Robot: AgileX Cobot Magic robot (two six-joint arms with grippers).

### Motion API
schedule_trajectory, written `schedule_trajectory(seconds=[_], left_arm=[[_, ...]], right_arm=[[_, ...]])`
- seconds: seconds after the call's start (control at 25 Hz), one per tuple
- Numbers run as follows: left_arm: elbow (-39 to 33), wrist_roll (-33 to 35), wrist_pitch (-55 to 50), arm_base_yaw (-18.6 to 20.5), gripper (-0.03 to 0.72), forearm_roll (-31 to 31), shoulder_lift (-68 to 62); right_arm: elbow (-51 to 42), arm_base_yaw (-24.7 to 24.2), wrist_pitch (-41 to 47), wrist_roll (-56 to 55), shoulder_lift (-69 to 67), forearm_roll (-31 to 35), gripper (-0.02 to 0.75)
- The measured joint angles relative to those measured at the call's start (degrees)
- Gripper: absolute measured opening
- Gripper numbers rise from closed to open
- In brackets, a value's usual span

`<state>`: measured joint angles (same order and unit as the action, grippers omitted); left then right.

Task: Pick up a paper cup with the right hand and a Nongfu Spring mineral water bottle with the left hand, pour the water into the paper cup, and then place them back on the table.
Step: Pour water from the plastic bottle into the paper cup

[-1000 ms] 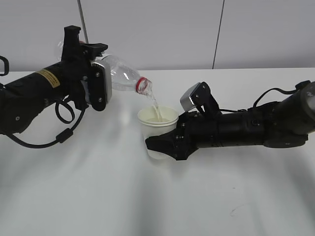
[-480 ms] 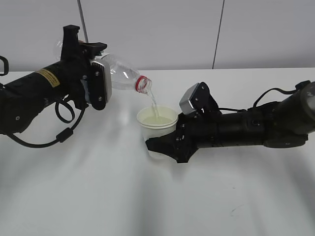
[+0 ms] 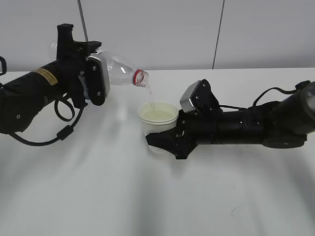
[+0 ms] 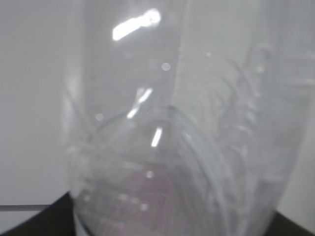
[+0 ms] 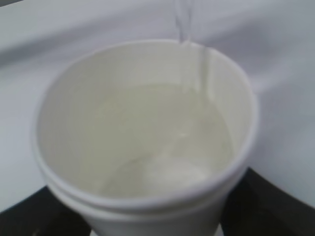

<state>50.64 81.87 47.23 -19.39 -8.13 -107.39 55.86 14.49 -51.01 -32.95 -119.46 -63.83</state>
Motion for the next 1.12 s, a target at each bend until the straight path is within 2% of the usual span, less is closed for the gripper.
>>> schedule_trajectory(seconds=[0.2,0.36,0.6,0.84,1.12], left_arm=[[0.00,-3.96,0.00,0.00,0.384,0.10,0.00],[0.00,-9.60,0.00,0.00,0.384,0.22,0.00],[0.00,-23.12,0.00,0.00,0.384,1.33,0.00],[0.00,-35.45,0.00,0.00,0.384,5.52,0.00],[0.00,-50.44,0.24,0.00,0.384,6.18,-1.61]], right_arm=[[0.00,0.00,0.04,1.43,0.00,2.82,0.498],[0.00,0.00,0.13,2.58,0.00,4.64,0.498],[0.00,0.00,0.15,4.06,0.00,8.23,0.498],[0.00,0.00,0.25,5.04,0.00,12.12,0.498],[0.00,0.00,0.25,6.92,0.00,15.59,0.498]])
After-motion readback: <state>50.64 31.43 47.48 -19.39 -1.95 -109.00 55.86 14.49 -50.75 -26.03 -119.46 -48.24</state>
